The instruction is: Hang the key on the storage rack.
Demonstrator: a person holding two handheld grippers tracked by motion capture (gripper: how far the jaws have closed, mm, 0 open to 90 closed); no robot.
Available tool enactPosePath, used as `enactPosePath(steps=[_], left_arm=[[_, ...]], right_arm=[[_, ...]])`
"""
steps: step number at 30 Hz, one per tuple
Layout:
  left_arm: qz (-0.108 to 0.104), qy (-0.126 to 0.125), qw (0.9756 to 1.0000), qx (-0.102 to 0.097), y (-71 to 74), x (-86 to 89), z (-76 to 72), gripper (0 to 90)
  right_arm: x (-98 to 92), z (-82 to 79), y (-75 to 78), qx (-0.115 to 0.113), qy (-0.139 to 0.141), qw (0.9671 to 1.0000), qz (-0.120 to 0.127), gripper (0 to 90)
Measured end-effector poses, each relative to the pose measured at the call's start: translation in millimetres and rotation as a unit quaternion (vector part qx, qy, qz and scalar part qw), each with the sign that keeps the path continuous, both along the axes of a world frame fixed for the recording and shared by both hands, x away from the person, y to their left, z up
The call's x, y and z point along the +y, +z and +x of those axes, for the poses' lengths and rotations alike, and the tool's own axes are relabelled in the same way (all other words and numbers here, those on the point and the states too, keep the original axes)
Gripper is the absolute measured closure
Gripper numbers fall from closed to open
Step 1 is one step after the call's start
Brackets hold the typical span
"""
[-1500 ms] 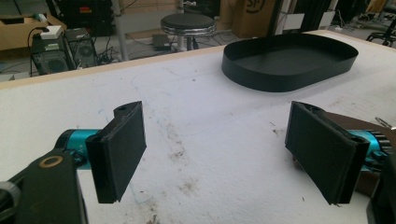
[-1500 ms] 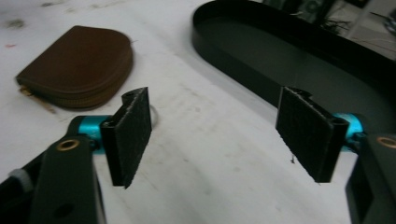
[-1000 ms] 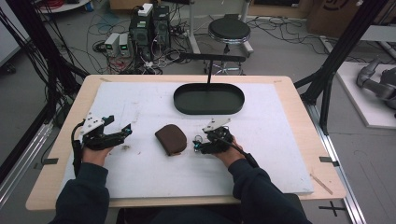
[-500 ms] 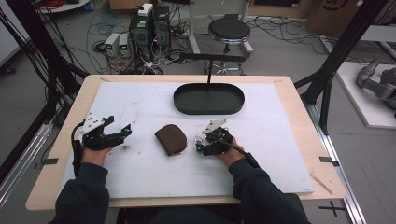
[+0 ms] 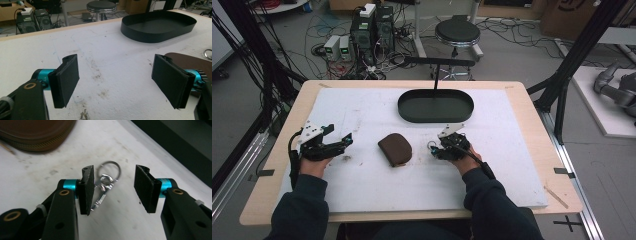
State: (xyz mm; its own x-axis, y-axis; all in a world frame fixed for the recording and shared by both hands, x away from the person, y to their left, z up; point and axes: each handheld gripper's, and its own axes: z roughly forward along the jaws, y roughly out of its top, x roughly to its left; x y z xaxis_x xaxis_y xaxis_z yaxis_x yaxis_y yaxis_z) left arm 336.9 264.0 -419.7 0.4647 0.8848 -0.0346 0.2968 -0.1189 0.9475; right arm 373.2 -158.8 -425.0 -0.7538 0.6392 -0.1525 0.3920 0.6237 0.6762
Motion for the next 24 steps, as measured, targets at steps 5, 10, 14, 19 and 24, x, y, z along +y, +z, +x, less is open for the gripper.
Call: enactPosePath(steps=[5, 10, 14, 19, 24], left_arm=[[0.005, -0.003, 1.0000, 0.001, -0.1, -2.0, -0.1, 22.2], [0.003, -0.001, 1.0000, 0.002, -0.4, -1.5, 0.1, 22.3], [0.003, -0.001, 1.0000, 0.002, -0.1, -1.1, -0.1, 22.3], [0.003, -0.001, 1.0000, 0.002, -0.1, -0.7, -0.1, 22.4], [0.003, -0.002, 1.0000, 0.003, -0.2, -0.5, 0.1, 22.5]], right_arm=[[5.0, 11.5, -13.5, 0.027, 0.010, 0.9995, 0.009, 45.7], [5.4, 13.3, -14.7, 0.039, 0.027, 0.9989, 0.007, 60.1], [2.4, 13.4, -13.0, 0.044, 0.026, 0.9987, 0.009, 63.4], [-3.5, 11.5, -8.2, 0.046, 0.020, 0.9986, 0.019, 63.4], [-9.6, 12.1, -5.9, 0.044, 0.018, 0.9987, 0.018, 65.2]])
